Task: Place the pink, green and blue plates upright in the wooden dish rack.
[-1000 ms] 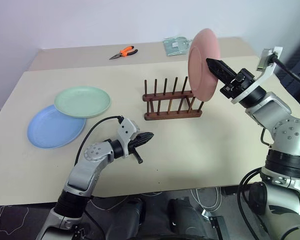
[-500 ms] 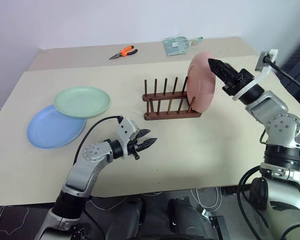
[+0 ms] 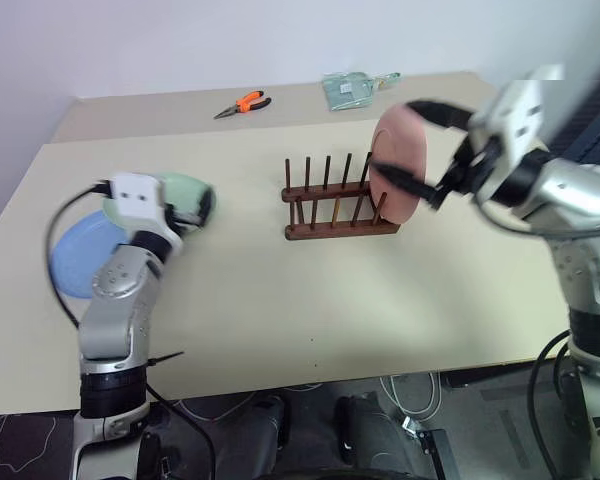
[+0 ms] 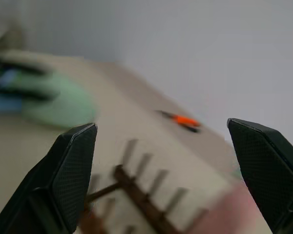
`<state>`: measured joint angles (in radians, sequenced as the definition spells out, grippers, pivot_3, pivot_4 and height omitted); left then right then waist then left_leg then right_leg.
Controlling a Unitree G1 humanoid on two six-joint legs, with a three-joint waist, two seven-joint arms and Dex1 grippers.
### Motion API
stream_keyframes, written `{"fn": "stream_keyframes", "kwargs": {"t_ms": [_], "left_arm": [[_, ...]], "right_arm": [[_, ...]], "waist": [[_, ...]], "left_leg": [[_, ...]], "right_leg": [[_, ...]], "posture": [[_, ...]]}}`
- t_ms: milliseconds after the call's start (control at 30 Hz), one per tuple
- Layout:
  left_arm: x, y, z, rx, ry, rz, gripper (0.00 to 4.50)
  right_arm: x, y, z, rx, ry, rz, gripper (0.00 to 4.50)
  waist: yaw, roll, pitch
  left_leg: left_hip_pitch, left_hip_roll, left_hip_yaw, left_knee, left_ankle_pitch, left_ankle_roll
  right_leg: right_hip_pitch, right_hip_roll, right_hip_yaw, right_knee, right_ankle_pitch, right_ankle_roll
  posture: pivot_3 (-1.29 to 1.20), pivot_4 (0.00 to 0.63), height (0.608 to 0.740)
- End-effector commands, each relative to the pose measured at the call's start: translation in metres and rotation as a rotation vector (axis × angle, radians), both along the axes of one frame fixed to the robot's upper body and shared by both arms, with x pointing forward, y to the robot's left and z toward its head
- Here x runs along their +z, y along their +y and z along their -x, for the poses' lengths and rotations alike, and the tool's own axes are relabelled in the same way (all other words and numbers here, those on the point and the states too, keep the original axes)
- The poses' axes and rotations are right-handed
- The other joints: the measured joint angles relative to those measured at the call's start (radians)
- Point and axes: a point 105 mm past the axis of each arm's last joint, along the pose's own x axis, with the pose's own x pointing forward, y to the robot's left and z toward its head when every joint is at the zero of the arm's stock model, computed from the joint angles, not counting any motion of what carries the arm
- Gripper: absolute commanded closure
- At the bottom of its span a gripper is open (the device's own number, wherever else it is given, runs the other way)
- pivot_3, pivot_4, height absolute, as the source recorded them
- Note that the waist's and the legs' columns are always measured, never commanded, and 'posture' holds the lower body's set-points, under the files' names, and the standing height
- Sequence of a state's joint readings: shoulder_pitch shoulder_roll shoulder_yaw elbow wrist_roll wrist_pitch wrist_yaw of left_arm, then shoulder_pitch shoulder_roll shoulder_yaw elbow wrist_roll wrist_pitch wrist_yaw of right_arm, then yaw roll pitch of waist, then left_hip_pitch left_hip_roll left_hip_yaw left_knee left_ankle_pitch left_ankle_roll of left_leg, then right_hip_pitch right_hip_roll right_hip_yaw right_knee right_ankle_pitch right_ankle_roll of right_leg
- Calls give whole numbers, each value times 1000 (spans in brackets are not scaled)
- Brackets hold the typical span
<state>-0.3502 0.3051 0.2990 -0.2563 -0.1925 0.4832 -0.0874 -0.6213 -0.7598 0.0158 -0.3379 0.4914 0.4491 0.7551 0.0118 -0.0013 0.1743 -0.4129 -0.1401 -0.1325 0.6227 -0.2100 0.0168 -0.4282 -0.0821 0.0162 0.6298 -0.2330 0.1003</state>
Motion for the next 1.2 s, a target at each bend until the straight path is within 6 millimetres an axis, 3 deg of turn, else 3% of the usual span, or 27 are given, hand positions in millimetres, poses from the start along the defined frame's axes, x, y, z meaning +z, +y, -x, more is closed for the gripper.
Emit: {"fn": "stream_keyframes", "kwargs": {"t_ms": [33, 167, 367, 467, 567, 800, 867, 967, 1200], "left_arm": [[15, 46, 10, 295, -15, 39, 0], [-5, 66, 17, 411, 101, 259, 0], [-36, 49, 11, 264, 262, 577, 0], [-41, 40, 3, 176, 289, 680, 0], [-42, 35, -6, 123, 299, 739, 851], [-41, 33, -16, 81, 301, 810, 4450], [-28, 28, -18, 33, 251, 778, 4450], [12, 7, -18, -94, 131, 626, 4450], [84, -65, -8, -403, -23, 464, 4450]], "right_arm": [[-16, 27, 12, 97, -4, 44, 78], [-38, 44, 16, 154, 39, 53, 78], [-53, 52, 18, 173, 71, 55, 78], [-55, 51, 18, 161, 81, 43, 78], [-59, 51, 19, 148, 81, 45, 0], [-59, 47, 18, 111, 67, 39, 0], [-57, 46, 17, 106, 66, 40, 0], [-49, 47, 13, 89, 11, 64, 0], [-38, 69, -6, 42, -276, 248, 0]], "waist": [[4, -4, 1], [19, -5, 1], [29, -9, 2], [27, -9, 2], [25, -9, 2], [26, -9, 2], [26, -9, 2], [26, -11, 3], [25, -11, 3]], "left_leg": [[0, 0, 0, 0, 0, 0], [-1, -2, 0, 2, -1, -2], [-2, -2, -1, 6, -2, -3], [-2, -2, -1, 7, -2, -3], [-2, -2, -1, 6, -2, -3], [-2, -2, -1, 6, -2, -4], [-2, -2, -1, 6, -2, -4], [-2, -2, -1, 6, -1, -4], [-3, -2, -1, 6, 1, -8]], "right_leg": [[0, 0, 0, 0, 0, 0], [1, -1, 0, 0, 2, 4], [1, 0, -2, 0, 3, 5], [1, 0, -2, 0, 3, 5], [1, 0, -2, 1, 3, 5], [1, 0, -1, 1, 3, 4], [0, 1, -1, 1, 3, 4], [1, 0, -1, 1, 3, 4], [0, 0, -1, 1, 4, 4]], "posture": [[0, 150, 729], [0, 150, 729], [0, 150, 729], [0, 150, 729], [0, 150, 729], [0, 150, 729], [0, 150, 729], [0, 150, 729], [0, 150, 729]]}}
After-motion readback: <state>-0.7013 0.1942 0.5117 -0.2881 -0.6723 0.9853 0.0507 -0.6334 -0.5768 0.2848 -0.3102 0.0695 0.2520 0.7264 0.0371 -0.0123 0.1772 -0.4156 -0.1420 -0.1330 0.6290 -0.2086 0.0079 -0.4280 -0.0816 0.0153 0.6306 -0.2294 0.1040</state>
